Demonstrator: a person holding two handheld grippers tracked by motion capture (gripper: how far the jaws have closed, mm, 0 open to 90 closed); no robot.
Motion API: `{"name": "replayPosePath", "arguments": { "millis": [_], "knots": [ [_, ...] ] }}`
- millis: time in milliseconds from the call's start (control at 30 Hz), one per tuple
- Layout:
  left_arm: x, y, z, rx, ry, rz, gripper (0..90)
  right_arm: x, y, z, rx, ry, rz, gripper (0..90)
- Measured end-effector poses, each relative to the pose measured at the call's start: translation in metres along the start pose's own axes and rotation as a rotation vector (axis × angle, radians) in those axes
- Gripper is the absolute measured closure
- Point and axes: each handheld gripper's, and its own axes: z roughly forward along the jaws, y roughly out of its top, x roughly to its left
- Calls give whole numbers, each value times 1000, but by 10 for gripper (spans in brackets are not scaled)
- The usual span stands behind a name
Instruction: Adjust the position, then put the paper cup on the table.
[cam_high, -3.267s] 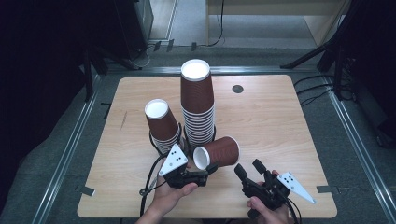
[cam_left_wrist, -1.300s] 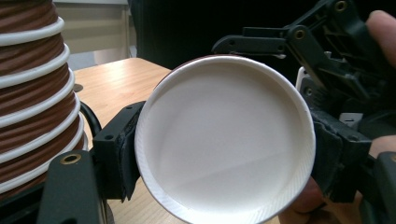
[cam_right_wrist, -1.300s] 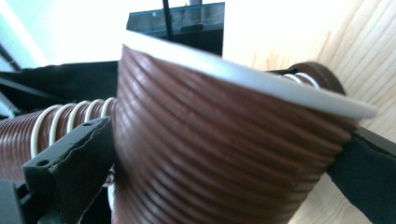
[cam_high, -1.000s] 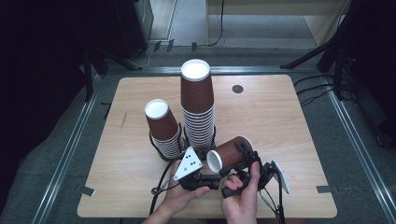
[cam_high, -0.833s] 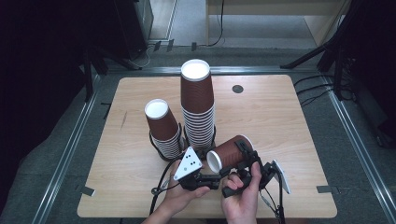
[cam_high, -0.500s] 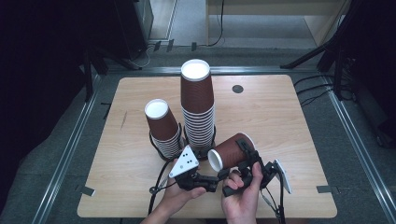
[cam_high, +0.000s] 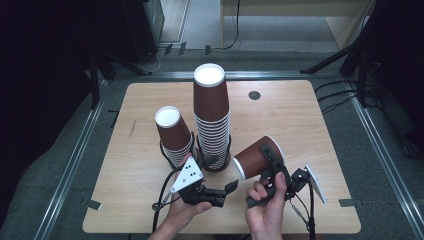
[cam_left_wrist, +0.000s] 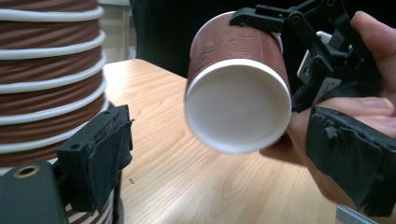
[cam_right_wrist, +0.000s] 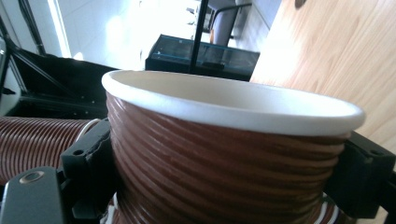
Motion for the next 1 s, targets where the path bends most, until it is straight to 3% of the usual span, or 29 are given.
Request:
{"name": "replayPosePath", "arguments": {
  "millis": [67, 167, 433, 700, 800, 900, 1000],
  "knots": [
    [1, 0, -5, -8, 13, 2, 81, 1, 4, 0, -5, -3, -40, 114],
    [3, 0, -12, -15, 32, 2, 81, 4, 7, 2, -8, -35, -148, 113],
    [12, -5, -31, -13, 95, -7, 81, 13, 9, 9, -26, -57, -395, 114],
    [17, -9, -47, -11, 148, -16, 81, 17, 9, 17, -32, -79, -614, 114],
    [19, -11, -51, -12, 159, -19, 81, 17, 9, 18, -42, -77, -706, 115],
    [22, -12, -56, -14, 168, -26, 81, 17, 8, 17, -62, -79, -831, 116],
    [25, -14, -63, -21, 155, -39, 81, 16, 11, 14, -64, -73, -921, 117]
  ]
}}
